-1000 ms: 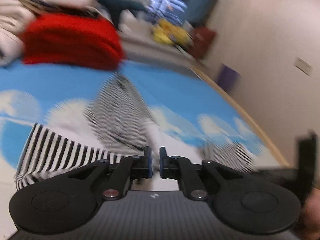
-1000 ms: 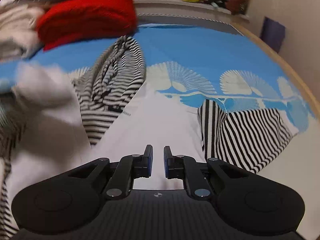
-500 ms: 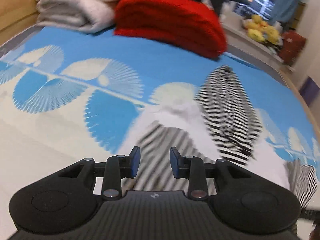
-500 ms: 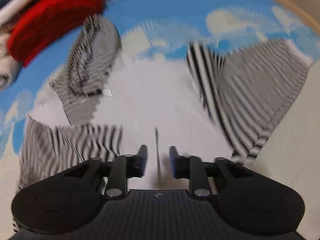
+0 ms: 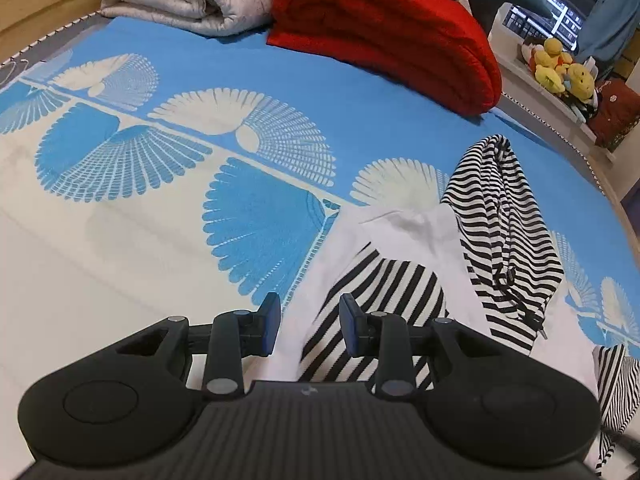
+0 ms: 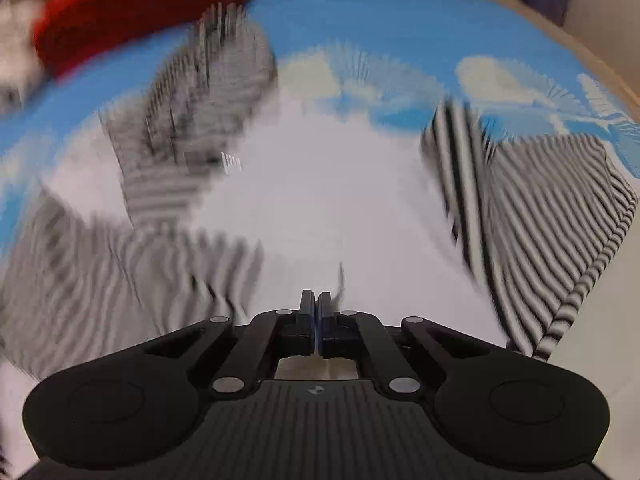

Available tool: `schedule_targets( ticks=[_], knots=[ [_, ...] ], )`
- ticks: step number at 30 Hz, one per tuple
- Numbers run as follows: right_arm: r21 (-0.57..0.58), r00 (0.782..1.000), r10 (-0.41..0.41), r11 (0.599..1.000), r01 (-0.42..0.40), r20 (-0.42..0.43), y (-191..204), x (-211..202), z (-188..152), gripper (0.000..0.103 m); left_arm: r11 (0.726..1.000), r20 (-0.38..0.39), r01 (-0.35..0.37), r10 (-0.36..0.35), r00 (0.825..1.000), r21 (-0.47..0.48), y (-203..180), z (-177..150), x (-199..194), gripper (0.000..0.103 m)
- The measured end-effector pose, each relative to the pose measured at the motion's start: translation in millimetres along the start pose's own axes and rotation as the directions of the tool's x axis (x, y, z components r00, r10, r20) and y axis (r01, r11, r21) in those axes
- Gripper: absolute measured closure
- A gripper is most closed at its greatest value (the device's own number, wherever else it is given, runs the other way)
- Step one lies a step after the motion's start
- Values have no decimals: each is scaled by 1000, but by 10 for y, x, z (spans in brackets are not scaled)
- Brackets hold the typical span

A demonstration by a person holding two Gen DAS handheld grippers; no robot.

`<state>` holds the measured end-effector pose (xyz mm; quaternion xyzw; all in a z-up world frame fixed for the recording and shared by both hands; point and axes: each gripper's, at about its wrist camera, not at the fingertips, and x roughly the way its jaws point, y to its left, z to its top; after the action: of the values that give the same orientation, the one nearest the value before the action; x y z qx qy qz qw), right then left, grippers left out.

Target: Fold small clothes

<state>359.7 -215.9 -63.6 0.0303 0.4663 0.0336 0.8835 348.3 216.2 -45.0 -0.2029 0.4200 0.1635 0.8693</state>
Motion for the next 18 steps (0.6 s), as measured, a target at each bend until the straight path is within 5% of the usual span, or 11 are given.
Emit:
schedule_targets(
  ticks=[3,5,8,11,16,18],
  knots=[
    [-18,968,5,1000,0,252,-33,-493,179,103,1000,7,27,-27,1000,11,-70,13,21,68],
    [-52,944,-106,990,129,311,-49,-557,210,103,999,-3,45,-45,999,24,-133,-2,57,68],
    [-16,986,-147,989,148,84,-272,-158,186,103,996,-54,83,-82,995,22,-205,-51,155,68],
    [64,986,-129,989,136,-104,-441,141,94,102,994,-95,102,-98,991,41,-287,-105,211,68],
    [63,994,-110,992,108,25,-349,-92,186,84,985,-120,150,-138,983,89,-383,-161,201,68],
    [51,998,-60,997,58,33,-291,-103,184,76,977,-180,210,-199,963,43,-340,-203,285,68]
  ],
)
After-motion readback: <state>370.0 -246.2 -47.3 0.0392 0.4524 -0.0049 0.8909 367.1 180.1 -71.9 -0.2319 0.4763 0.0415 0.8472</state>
